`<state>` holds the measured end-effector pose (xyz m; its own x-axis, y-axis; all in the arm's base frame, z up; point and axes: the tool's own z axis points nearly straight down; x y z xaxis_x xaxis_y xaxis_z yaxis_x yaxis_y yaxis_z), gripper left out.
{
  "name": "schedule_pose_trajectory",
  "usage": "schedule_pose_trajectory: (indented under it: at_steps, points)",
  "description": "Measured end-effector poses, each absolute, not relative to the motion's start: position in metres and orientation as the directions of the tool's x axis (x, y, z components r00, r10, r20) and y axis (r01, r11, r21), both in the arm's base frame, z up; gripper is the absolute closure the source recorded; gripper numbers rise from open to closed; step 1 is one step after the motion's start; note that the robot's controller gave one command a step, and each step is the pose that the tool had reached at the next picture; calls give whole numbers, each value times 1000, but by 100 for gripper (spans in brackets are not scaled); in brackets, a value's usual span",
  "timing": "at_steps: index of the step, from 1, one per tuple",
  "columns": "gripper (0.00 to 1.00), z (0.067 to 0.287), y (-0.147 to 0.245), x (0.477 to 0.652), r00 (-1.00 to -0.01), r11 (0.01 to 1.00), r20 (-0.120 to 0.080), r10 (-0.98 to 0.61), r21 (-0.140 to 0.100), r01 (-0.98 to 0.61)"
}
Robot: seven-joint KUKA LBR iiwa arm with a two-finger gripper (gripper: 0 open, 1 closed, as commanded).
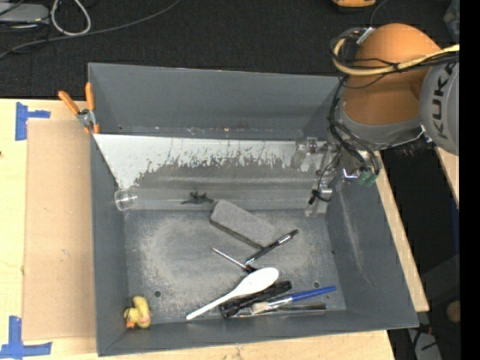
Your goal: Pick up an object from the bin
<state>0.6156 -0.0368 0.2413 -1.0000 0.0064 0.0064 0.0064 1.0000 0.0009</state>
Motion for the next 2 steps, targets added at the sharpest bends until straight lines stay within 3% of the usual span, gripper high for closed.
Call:
schedule_pose_trajectory:
  at_steps: [1, 2]
  points:
    - [0, 245, -37, 617, -1000, 1000, 0, 6, 0, 6]
    - [0, 157, -12, 618, -997, 997, -3, 72, 2, 72]
